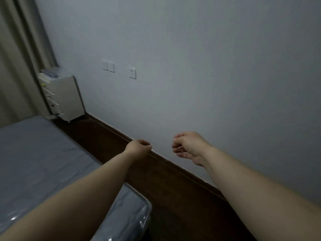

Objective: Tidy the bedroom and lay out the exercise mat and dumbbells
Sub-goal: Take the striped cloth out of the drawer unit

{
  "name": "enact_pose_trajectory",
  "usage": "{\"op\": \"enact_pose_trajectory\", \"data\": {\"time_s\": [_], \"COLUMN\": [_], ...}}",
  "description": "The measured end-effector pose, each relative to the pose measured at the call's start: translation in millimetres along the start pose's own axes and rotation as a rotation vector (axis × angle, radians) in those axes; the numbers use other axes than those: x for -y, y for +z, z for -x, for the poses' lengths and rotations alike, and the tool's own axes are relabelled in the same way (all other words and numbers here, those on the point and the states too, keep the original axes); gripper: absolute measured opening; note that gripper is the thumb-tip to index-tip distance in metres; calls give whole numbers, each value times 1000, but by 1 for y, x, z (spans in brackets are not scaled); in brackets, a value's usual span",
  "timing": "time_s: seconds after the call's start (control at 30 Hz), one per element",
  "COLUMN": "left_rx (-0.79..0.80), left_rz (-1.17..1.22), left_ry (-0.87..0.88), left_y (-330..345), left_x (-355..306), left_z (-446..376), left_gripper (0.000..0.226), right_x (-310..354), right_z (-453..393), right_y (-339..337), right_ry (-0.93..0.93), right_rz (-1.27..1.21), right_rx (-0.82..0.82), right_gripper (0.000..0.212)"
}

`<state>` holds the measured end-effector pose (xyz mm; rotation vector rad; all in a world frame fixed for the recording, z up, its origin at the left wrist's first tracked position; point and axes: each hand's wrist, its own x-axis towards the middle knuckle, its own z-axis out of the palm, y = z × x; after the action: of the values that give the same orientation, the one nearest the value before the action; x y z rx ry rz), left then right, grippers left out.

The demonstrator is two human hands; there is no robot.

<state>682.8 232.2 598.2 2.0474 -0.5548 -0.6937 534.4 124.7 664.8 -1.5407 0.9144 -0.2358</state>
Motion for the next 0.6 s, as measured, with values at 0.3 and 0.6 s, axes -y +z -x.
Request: {"op": "enact_pose_trajectory", "data": {"time_s": [0.3, 0.6], "left_rx": [212, -76], "left_rz": [-24, 20], "left_ry": [52, -30], "left_y": [138, 74], "left_x": [-138, -179], "left_z": [-168, -307], "left_gripper": [23, 17], "right_x": [20, 109], "right_z": [-151, -363], "right_y": [-167, -147], "right_ry": [121, 35], "right_rz": [7, 72], "right_rx": [-158, 118], "right_gripper": [7, 13]}}
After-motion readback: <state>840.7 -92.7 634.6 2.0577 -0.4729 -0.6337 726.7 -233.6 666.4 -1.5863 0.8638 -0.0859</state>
